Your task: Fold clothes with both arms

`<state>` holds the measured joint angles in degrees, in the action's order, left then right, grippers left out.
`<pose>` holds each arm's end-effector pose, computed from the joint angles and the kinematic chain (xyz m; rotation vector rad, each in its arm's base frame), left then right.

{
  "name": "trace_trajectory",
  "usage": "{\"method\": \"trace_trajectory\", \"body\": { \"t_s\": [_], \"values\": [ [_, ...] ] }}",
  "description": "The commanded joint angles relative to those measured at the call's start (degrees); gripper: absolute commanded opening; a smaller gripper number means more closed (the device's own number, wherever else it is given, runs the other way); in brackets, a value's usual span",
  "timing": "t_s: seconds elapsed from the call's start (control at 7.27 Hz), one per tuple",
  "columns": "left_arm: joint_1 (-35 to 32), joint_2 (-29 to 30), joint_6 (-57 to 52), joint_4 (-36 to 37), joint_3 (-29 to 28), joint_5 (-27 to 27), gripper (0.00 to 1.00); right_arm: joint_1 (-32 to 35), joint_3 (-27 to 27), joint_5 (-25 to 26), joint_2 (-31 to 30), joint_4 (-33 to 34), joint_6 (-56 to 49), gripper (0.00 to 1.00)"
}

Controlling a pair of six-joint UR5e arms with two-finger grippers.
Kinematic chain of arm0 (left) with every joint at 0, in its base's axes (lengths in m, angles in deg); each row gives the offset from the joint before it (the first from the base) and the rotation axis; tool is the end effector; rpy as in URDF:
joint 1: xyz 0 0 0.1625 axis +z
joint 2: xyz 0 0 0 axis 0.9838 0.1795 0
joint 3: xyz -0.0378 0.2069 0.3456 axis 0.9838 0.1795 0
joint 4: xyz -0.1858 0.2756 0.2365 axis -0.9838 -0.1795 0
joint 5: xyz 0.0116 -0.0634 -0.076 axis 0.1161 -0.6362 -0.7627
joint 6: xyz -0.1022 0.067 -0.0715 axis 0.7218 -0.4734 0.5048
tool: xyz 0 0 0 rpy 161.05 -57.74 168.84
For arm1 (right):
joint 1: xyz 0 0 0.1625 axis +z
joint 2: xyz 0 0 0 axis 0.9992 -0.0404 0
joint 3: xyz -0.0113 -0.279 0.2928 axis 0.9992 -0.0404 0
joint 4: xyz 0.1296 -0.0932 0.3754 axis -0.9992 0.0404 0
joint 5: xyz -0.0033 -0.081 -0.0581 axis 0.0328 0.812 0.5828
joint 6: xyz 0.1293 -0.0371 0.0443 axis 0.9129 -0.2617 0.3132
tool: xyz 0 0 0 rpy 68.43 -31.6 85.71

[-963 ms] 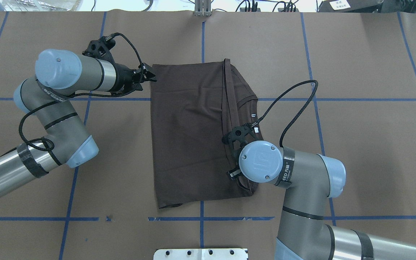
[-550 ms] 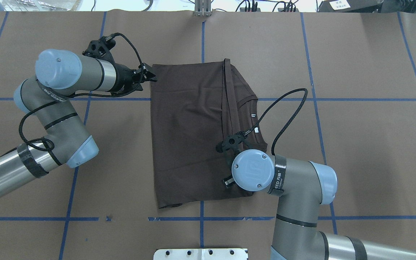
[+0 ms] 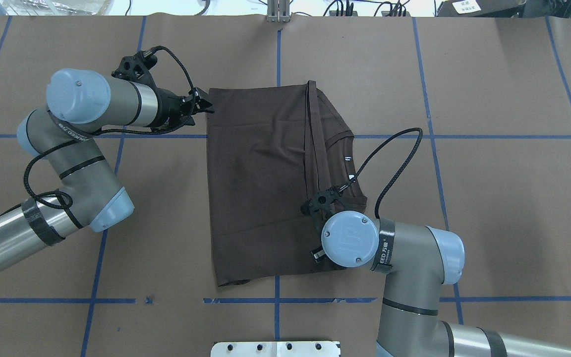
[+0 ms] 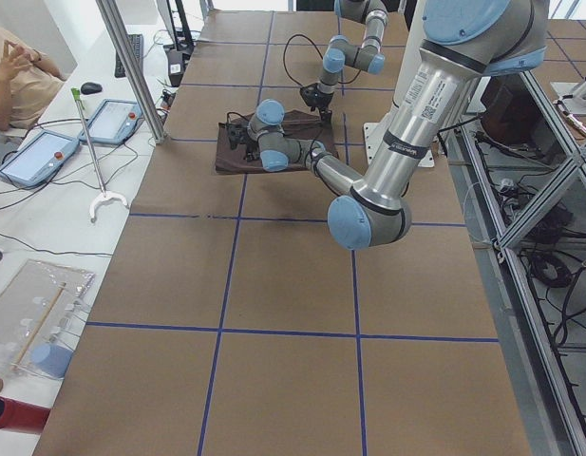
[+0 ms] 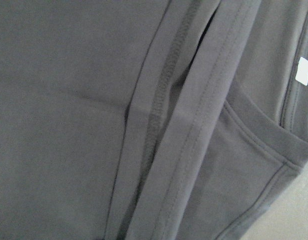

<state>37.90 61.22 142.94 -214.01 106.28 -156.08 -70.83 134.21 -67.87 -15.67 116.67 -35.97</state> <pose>0.4662 -0.5466 0.2979 0.2074 1.2532 -0.5067 -0.5771 -0.3127 0.3148 0.3076 -0.5833 -0.3981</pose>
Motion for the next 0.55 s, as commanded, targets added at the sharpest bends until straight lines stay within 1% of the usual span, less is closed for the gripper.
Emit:
{"method": "trace_trajectory", "body": {
  "t_s": [0.0,0.41],
  "values": [
    [-0.08,-0.28,-0.07,0.00,0.25,0.00,0.64,1.85,0.06,-0.60,-1.68,-0.07,-1.75,1.00],
    [-0.08,-0.63,0.01,0.09,1.22,0.00,0.64,6.68,3.66,-1.22,-9.85,-0.07,-8.77,1.00]
  ]
}}
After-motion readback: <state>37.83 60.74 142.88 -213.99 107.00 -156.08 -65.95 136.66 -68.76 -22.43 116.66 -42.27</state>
